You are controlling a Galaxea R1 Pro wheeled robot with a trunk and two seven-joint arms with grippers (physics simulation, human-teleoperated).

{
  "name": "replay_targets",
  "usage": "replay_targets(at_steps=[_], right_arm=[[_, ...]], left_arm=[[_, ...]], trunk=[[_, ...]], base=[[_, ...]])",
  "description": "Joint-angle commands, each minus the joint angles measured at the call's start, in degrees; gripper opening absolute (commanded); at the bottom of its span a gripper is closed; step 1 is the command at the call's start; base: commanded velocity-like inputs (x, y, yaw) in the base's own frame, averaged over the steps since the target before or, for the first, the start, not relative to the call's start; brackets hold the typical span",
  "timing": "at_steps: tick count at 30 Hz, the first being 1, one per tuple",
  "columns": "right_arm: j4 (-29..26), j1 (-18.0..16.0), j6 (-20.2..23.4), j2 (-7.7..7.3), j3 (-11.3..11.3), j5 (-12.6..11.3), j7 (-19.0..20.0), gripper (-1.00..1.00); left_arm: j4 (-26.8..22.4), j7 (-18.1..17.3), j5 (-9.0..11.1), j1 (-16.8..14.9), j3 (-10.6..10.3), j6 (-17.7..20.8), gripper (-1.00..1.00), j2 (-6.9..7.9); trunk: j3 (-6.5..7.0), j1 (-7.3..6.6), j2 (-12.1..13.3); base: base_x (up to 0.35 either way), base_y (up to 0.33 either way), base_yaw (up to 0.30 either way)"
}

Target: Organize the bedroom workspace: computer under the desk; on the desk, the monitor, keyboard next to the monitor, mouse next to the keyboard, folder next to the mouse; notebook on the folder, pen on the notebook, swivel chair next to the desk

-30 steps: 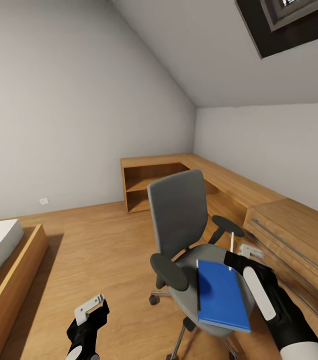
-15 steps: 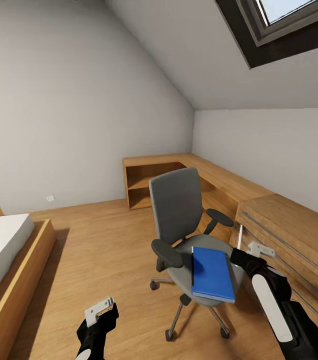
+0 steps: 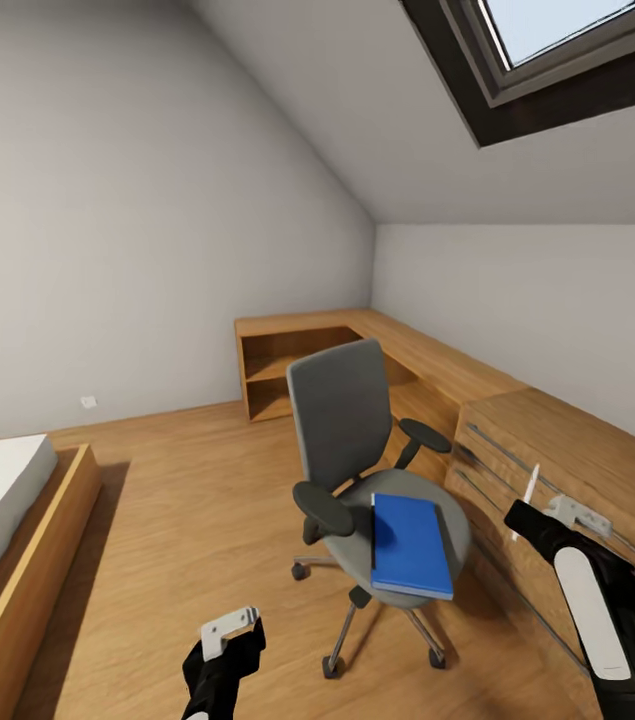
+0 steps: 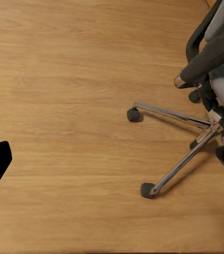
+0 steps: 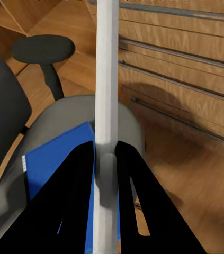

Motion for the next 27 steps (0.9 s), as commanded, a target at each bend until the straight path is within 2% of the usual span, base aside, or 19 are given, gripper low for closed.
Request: replay_targets(at_steps=[1, 2, 4, 8, 11, 14, 16, 20, 27], right_arm=[[-0.08, -0.04, 0.16, -0.02, -0.21, -0.78, -0.50, -1.00], [-0.12, -0.04, 0.22, -0.02, -0.71, -0.82, -0.50, -1.00], [-0.12, -0.04, 0.24, 0.01, -1.31, -0.85, -0.50, -1.00], [-0.06, -0.04, 0.50, 0.07, -5.09, -1.70, -0.44, -1.00], [-0.02, -0.04, 0.66, 0.06, -6.61, -2.98, -0.42, -1.00], [-0.01, -0.04, 0.94, -0.02, -7.42, -4.08, -0.42, -1.00], [0.06, -0.04, 1.95, 0.01, -9.85, -4.94, -0.37, -1.00], [0.08, -0.04, 2.99, 0.05, -11.70, -5.54, -0.28, -1.00], [0.09, -0.04, 3.53, -0.01, -13.00, -6.03, -0.25, -1.00]], left_arm=[[0.03, 0.39, 0.21, -0.04, -0.88, 0.26, 1.00, 0.02], [0.71, 0.42, 0.16, -0.04, -2.57, 0.25, 1.00, 0.02], [0.95, 0.39, 0.15, -0.04, -2.94, 0.27, 1.00, 0.01], [1.93, 0.47, 0.17, -0.04, -6.17, 0.28, 1.00, 0.01], [2.57, 0.48, 0.14, -0.04, -7.15, 0.29, 1.00, 0.02], [2.83, 0.45, 0.14, -0.04, -7.44, 0.32, 1.00, 0.02], [3.08, 0.41, 0.14, -0.04, -7.59, 0.34, 1.00, 0.02], [3.28, 0.59, 0.14, -0.04, -7.68, 0.27, 1.00, 0.02], [3.59, 0.68, 0.20, -0.04, -7.71, 0.23, 1.00, 0.02]], trunk=[[0.12, -0.23, 0.38], [0.30, -0.45, 0.78], [0.66, -0.89, 1.58], [1.43, -1.77, 3.19], [2.03, -2.42, 4.39], [2.63, -3.08, 5.59], [2.67, -3.08, 5.59], [2.76, -3.08, 5.59], [2.91, -3.08, 5.59]], base=[[0.000, 0.000, -0.007], [0.000, 0.000, -0.002], [0.000, 0.000, -0.016], [0.000, 0.000, -0.154], [0.000, 0.000, -0.224], [0.000, 0.000, -0.243], [0.000, 0.000, -0.251], [0.000, 0.000, -0.253], [0.000, 0.000, -0.254]])
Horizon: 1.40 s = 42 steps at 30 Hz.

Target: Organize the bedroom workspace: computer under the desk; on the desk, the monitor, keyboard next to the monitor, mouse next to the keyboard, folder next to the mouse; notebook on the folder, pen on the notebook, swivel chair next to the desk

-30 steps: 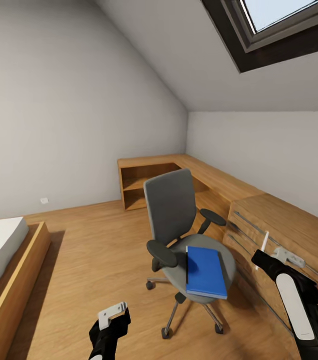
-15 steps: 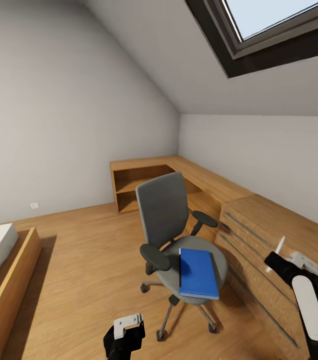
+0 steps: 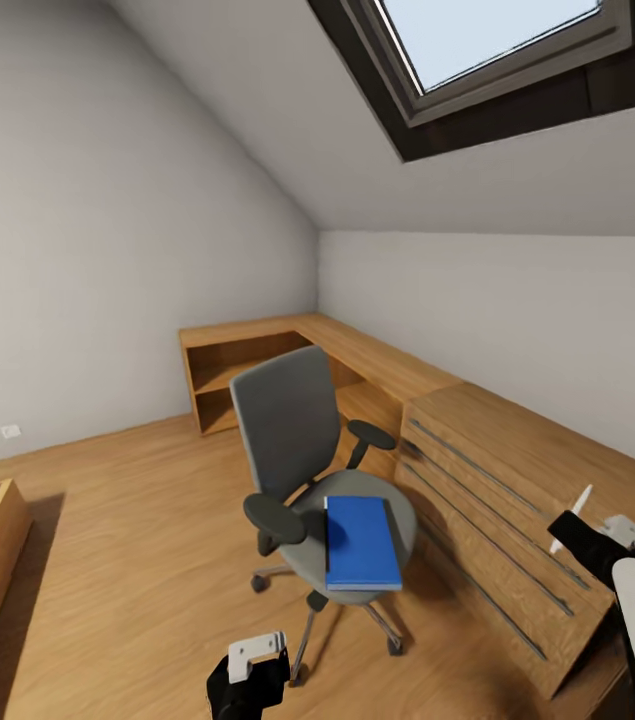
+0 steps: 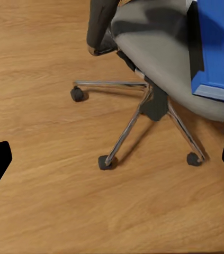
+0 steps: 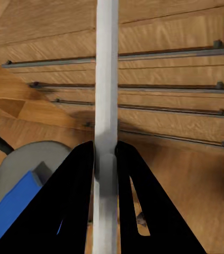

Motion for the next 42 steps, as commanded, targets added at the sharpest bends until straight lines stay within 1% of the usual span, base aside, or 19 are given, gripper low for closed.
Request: replay_targets(at_steps=[1, 3, 8, 19, 25, 29, 35, 37, 39, 40, 41, 42], right_arm=[[-0.06, -0.05, 0.12, -0.01, -0.25, -0.70, -0.49, -1.00], [-0.01, -0.05, 0.16, -0.02, -1.18, -0.74, -0.49, -1.00], [0.02, -0.05, 0.18, -0.02, -2.15, -0.76, -0.49, -1.00], [0.20, -0.05, 0.05, -0.02, -2.68, -0.68, -0.49, -1.00], [0.27, -0.05, -0.07, -0.02, -2.69, -0.66, -0.52, -1.00], [0.50, -0.05, -0.24, -0.02, -2.67, -0.61, -0.62, -1.00], [2.74, -0.05, -0.39, -0.18, -2.66, -0.52, -0.64, -1.00], [4.37, -0.08, -0.46, -0.93, -2.68, -0.38, -0.60, -1.00], [6.72, -0.19, -0.52, -2.79, -2.63, -0.46, -0.48, -1.00], [7.54, -0.25, -0.52, -3.34, -2.63, -0.50, -0.44, -1.00], [9.54, -0.40, -0.55, -4.47, -2.62, -0.60, -0.36, -1.00], [10.68, -0.51, -0.56, -5.04, -2.61, -0.63, -0.32, -1.00]], left_arm=[[0.02, 0.39, 0.21, -0.04, -0.10, 0.24, 1.00, 0.03], [1.03, 0.38, 0.16, -0.04, -0.05, 0.22, 1.00, 0.03], [2.21, 0.19, 0.08, -0.04, -0.01, 0.20, 1.00, -0.11], [2.35, 0.35, 0.06, -0.04, 0.03, 0.06, 1.00, -0.07], [2.33, 0.40, -0.01, -0.04, 0.00, -0.18, 1.00, -0.06], [2.27, 0.44, -0.02, -0.04, -0.03, -0.24, 1.00, -0.06], [2.19, 0.47, -0.02, -0.04, -0.11, -0.30, 1.00, -0.10], [2.18, 0.44, -0.03, -0.04, -0.13, -0.30, 1.00, -0.13], [2.18, 0.42, 0.00, -0.04, -0.14, -0.32, 1.00, -0.14], [2.18, 0.42, 0.01, -0.04, -0.14, -0.30, 1.00, -0.14], [2.18, 0.41, 0.01, -0.04, -0.14, -0.28, 1.00, -0.14], [2.18, 0.41, 0.02, -0.04, -0.14, -0.27, 1.00, -0.15]], trunk=[[-0.04, 0.00, -0.04], [0.00, 0.00, -0.04], [0.11, 0.00, -0.04], [0.35, 0.00, -0.04], [0.46, 0.00, -0.04], [0.47, 0.00, -0.04], [0.48, 0.00, -0.04], [0.48, 0.00, -0.04], [0.48, 0.00, -0.04], [0.48, 0.00, -0.04], [0.48, 0.00, -0.04], [0.48, 0.00, -0.04]], base=[[0.000, -0.011, -0.254], [0.003, -0.118, -0.254], [0.062, -0.249, -0.254], [0.054, -0.265, -0.254], [0.002, -0.058, -0.222], [0.000, -0.010, -0.067], [0.000, -0.002, -0.016], [0.000, -0.001, -0.004], [0.000, 0.000, -0.002], [0.000, 0.000, 0.000], [0.000, 0.000, 0.000], [0.000, 0.000, 0.000]])
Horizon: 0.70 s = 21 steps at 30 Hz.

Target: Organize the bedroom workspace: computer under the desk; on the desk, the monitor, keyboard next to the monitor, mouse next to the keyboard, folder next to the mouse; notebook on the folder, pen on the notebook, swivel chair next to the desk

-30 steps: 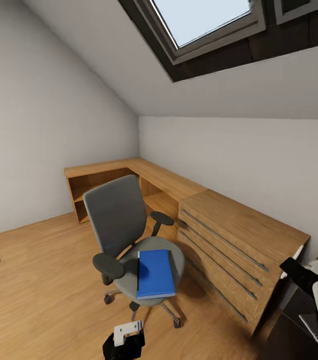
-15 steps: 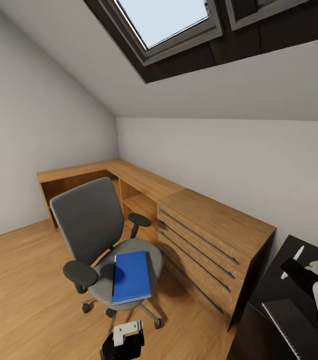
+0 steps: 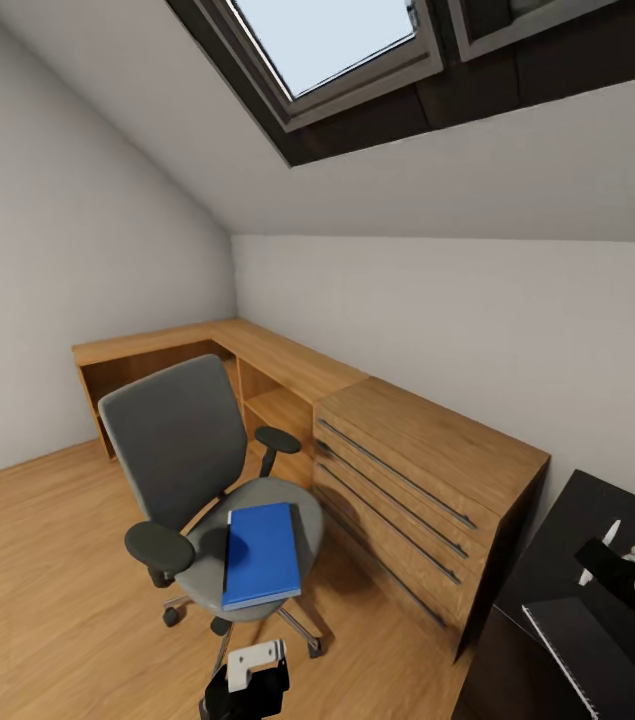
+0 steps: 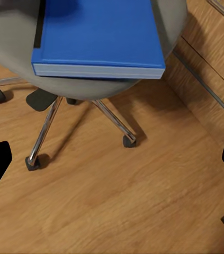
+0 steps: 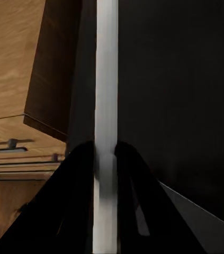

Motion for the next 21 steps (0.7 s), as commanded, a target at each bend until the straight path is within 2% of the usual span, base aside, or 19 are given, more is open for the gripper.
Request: replay_targets(at_steps=[1, 6, 9, 13, 16, 21], right_arm=[[2.50, -0.36, 0.04, -1.16, 0.00, -0.79, -0.42, -1.00], [10.60, -3.26, -1.02, -4.51, 0.10, -0.66, 0.02, -1.00], [13.84, -5.12, -2.21, -5.78, 0.16, -0.38, 0.58, -1.00], [16.41, -5.81, -3.74, -6.55, 0.21, -0.24, 0.63, -1.00], [22.77, -8.99, -4.59, -8.16, 0.37, -0.14, 0.72, -1.00], [27.60, -11.48, -4.90, -9.11, 0.53, 0.03, 0.75, -1.00]], left_arm=[[-0.09, 0.37, 0.20, -0.05, -0.13, 0.27, 1.00, 0.03], [-0.09, 0.30, 0.22, -0.05, -0.20, 0.27, 1.00, 0.02], [0.00, 0.23, 0.26, -0.05, -0.18, 0.30, 1.00, 0.02], [0.11, 0.22, 0.33, -0.05, -0.12, 0.40, 1.00, 0.05], [0.12, 0.20, 0.25, -0.05, -0.17, 0.33, 1.00, 0.04], [0.09, 0.14, 0.23, -0.05, -0.02, -0.24, 1.00, 0.08]], trunk=[[-0.06, 0.00, -0.04], [-0.06, 0.00, -0.04], [-0.06, 0.00, -0.04], [-0.06, 0.00, -0.04], [-0.06, 0.00, -0.04], [-0.06, 0.00, -0.04]], base=[[0.000, 0.000, 0.000], [0.000, 0.000, 0.000], [0.000, 0.000, 0.000], [0.081, 0.000, 0.000], [0.187, 0.000, 0.000], [0.054, 0.000, 0.000]])
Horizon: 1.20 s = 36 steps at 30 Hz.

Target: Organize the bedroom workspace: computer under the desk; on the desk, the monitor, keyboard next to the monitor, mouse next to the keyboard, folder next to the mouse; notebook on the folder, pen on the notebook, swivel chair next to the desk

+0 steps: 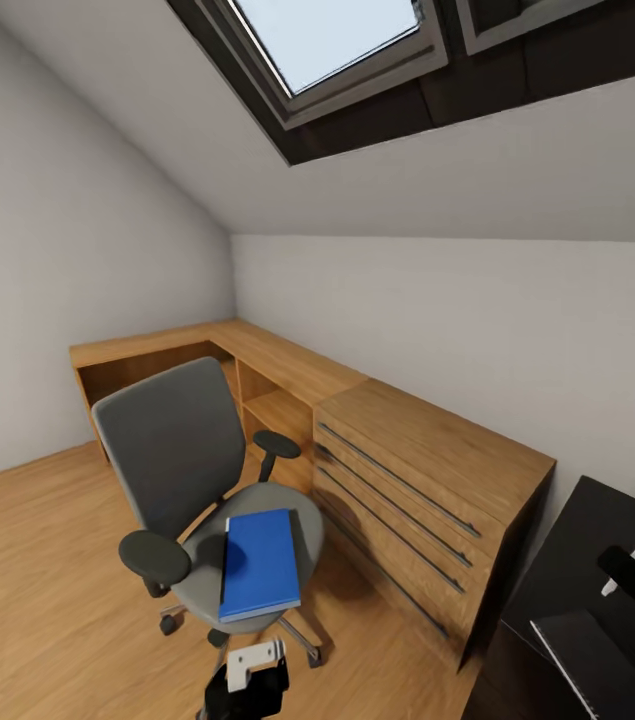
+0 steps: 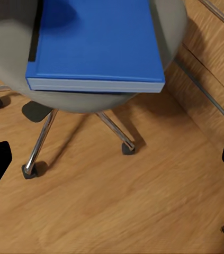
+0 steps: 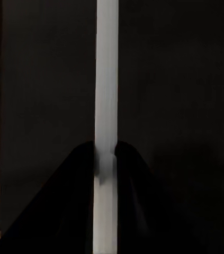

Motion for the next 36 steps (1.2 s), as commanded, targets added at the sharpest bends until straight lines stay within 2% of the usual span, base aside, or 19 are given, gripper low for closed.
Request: replay_targets(at_steps=[1, 3, 6, 9, 12, 22, 23, 36], right_arm=[[0.18, -0.13, 0.06, -0.04, 0.00, -0.60, -0.46, -1.00], [1.39, -0.37, -0.05, -0.12, 0.06, 0.11, -0.45, -1.00], [2.29, -0.48, -0.74, -0.12, 0.07, 0.84, -0.45, -1.00], [3.63, -0.64, -3.64, -0.08, 0.76, 3.10, -0.45, -1.00], [4.06, -0.70, -4.59, -0.04, 1.42, 4.10, -0.45, -1.00], [4.21, -0.72, -4.92, 0.06, 1.73, 4.46, -0.45, -1.00], [4.21, -0.72, -4.92, 0.05, 1.73, 4.47, -0.45, 1.00], [4.21, -0.72, -4.93, 0.02, 1.75, 4.48, -0.30, 1.00]], left_arm=[[-0.10, 0.39, 0.19, -0.04, -0.11, 0.00, 1.00, 0.04], [-0.16, 0.39, 0.18, -0.04, -0.04, -2.08, 1.00, 0.04], [-0.18, 0.43, 0.18, -0.04, -0.26, -2.89, 1.00, 0.02], [-0.19, 0.56, 0.16, -0.04, -1.92, -3.40, 1.00, 0.10], [-0.19, 0.62, 0.18, -0.04, -2.56, -3.62, 1.00, 0.12], [-0.37, 0.71, 0.18, -0.04, -2.85, -3.70, 1.00, 0.15], [-0.40, 0.72, 0.18, -0.04, -2.85, -3.70, 1.00, 0.15], [-0.80, 0.80, 0.18, -0.04, -2.79, -3.70, 1.00, 0.23]], trunk=[[-0.07, 0.00, -0.04], [-0.07, 0.00, -0.04], [-0.07, 0.00, -0.04], [-0.07, 0.00, -0.04], [-0.07, 0.00, -0.04], [-0.07, 0.00, -0.04], [-0.07, 0.00, -0.04], [-0.07, 0.00, -0.04]], base=[[0.015, 0.000, 0.000], [0.007, 0.000, 0.000], [0.002, 0.000, 0.000], [0.000, 0.000, 0.000], [0.000, 0.000, 0.000], [0.000, 0.000, 0.000], [0.000, 0.000, 0.000], [0.000, 0.000, 0.000]])
